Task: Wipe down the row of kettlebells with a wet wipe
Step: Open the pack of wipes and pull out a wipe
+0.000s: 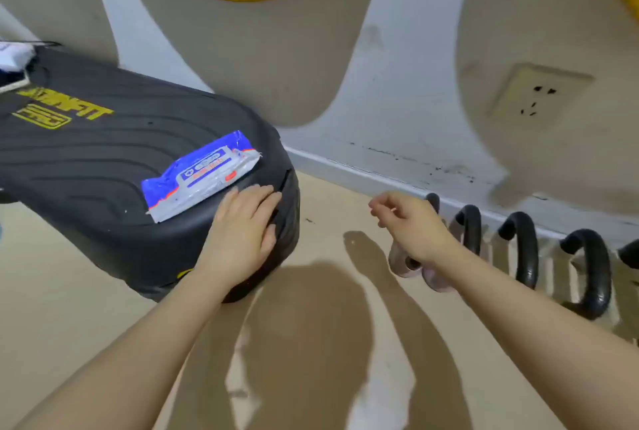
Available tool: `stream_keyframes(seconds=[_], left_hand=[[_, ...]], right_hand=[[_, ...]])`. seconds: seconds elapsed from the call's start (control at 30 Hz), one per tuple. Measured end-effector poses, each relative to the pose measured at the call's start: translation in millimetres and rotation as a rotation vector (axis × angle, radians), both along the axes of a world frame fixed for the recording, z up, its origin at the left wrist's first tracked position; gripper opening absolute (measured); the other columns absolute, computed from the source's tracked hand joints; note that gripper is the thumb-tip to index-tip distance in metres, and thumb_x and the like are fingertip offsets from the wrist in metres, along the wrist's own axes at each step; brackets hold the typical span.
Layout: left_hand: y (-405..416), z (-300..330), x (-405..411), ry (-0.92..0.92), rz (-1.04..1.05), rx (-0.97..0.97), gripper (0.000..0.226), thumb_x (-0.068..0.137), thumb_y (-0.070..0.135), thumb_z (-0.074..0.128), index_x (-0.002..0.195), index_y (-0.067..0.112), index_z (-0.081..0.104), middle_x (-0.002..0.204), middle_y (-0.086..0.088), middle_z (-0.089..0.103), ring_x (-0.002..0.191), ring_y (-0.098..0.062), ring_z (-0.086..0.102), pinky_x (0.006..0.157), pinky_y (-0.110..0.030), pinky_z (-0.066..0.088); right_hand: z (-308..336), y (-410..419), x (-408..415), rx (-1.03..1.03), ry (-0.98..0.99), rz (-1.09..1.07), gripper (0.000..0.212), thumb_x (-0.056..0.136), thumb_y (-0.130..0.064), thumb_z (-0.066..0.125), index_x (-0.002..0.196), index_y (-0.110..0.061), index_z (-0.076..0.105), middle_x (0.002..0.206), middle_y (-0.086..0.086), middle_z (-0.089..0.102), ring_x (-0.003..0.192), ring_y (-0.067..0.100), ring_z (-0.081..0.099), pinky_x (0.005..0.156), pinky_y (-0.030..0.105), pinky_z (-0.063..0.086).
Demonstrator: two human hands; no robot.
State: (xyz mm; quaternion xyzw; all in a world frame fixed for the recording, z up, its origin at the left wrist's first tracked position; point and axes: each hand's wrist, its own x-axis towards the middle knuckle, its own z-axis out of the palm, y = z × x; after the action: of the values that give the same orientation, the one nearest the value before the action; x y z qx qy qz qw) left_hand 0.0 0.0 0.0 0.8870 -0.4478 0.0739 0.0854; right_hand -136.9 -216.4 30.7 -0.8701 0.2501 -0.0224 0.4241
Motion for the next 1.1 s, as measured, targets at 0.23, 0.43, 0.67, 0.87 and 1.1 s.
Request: stream_keyframes(seconds=[0.23,0.43,0.67,0.87,1.1], left_hand=[[50,-5,53,0.269,0.486,-0.407,0.031,0.090,0.017,0.050,0.121,0.017,0.055,0.156,-0.007,0.017,0.141,-0.024,0.020,0.111,-0.038,0.021],[61,-5,110,0.315,0.582,-0.509,0.051,0.086,0.035,0.040,0.128,0.007,0.048,0.144,-0.010,0.042,0.133,-0.026,0.036,0.110,-0.038,0.024],[66,-16,107,-0.009,0.527,-0.221,0.042,0.090,0.037,0.036,0.095,0.009,0.067,0.072,-0.011,0.067,0.063,-0.031,0.057,0.072,-0.038,0.044],[69,-21,103,0.032,0.481,-0.349,0.044,0.085,0.048,0.040,0.091,0.011,0.063,0.078,-0.007,0.068,0.070,-0.024,0.062,0.066,-0.033,0.046],[67,-30,112,0.078,0.320,-0.277,0.079,0.082,0.074,0.015,0.120,0.013,0.047,0.119,-0.012,0.063,0.111,-0.031,0.060,0.093,-0.046,0.045]], right_hand=[[-4,76,92,-0.171,-0.036,0.311,0.032,0.092,-0.001,0.037,0.115,-0.012,0.058,0.118,0.005,0.056,0.096,0.015,0.052,0.081,0.019,0.038],[16,112,170,-0.464,-0.255,0.446,0.032,0.094,-0.010,0.041,0.123,-0.009,0.054,0.140,0.008,0.044,0.126,0.027,0.041,0.102,0.041,0.038],[12,140,229,-0.550,-0.117,0.530,0.042,0.100,-0.024,0.034,0.142,-0.017,0.036,0.156,0.004,0.021,0.144,0.024,0.015,0.117,0.038,0.012],[10,123,229,-0.564,0.077,0.835,0.042,0.094,-0.037,0.049,0.131,-0.017,0.052,0.152,0.003,0.032,0.140,0.012,0.027,0.104,0.028,0.029],[12,104,222,-0.555,0.174,0.885,0.056,0.084,-0.040,0.063,0.132,-0.014,0.049,0.157,0.001,0.015,0.137,0.015,0.030,0.101,0.024,0.036]])
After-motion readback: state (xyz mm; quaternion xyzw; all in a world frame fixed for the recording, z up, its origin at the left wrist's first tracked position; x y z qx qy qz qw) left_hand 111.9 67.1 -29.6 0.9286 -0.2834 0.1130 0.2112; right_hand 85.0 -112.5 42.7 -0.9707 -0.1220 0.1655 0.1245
